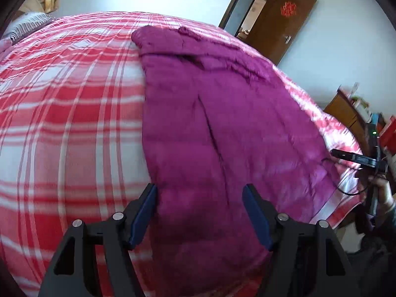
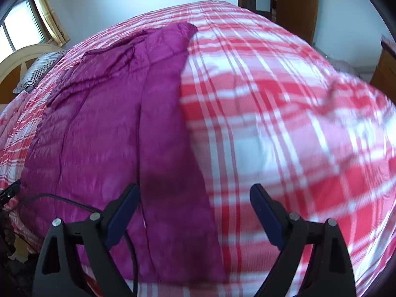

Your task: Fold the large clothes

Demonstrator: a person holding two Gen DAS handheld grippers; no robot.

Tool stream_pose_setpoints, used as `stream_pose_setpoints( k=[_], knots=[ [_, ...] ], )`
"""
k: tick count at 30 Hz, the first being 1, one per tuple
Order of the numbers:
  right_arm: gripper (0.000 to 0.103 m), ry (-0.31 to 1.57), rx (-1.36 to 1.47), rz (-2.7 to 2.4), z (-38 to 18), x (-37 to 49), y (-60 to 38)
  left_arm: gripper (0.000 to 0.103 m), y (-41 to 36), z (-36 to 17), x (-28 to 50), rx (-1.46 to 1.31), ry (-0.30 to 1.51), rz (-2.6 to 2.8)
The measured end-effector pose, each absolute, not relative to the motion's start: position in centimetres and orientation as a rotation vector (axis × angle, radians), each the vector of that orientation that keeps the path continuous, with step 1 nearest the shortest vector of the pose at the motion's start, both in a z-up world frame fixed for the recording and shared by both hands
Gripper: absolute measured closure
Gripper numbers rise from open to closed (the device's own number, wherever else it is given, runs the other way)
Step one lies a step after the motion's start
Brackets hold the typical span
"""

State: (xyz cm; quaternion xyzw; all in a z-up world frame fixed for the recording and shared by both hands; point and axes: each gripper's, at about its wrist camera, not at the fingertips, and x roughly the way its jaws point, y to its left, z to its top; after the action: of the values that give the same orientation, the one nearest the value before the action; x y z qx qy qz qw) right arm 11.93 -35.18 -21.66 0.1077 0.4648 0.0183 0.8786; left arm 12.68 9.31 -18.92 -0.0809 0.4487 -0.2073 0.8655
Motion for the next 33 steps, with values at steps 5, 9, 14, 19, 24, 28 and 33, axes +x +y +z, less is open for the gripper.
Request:
stream_pose_setpoints(
  k=[5, 9, 14, 19, 24, 28, 33],
  knots=[
    [0.03, 0.965, 0.293, 0.112, -23.6, 9.6, -35.4, 0.032, 8.8, -19.7, 11.2, -0.228, 0.956, -0.478],
    [0.05, 0.964, 0.368, 0.139, -24.3, 10.1, -36.2, 0.032, 8.3, -19.8, 11.1, -0.184, 0.961, -0.487],
    [0.089, 0.95, 0.432, 0.208, -24.0, 9.5, -36.6, 0.088, 9.8, -19.9, 11.0, -0.247, 0.978, -0.514],
    [0.093, 0.867, 0.501, 0.272, -22.2, 7.0, -36.6, 0.096, 10.8, -16.0, 9.9, -0.259, 0.868, -0.543],
    [0.094, 0.747, 0.506, 0.327, -17.3, 4.9, -36.5, 0.098, 11.3, -9.7, 8.3, -0.28, 0.723, -0.608],
    [0.095, 0.693, 0.512, 0.367, -14.6, 3.2, -36.1, 0.099, 10.7, -7.9, 6.0, -0.283, 0.688, -0.676],
    [0.095, 0.63, 0.59, 0.42, -12.5, 2.2, -37.0, 0.1, 10.7, -6.7, 5.6, -0.296, 0.648, -0.721]
  ],
)
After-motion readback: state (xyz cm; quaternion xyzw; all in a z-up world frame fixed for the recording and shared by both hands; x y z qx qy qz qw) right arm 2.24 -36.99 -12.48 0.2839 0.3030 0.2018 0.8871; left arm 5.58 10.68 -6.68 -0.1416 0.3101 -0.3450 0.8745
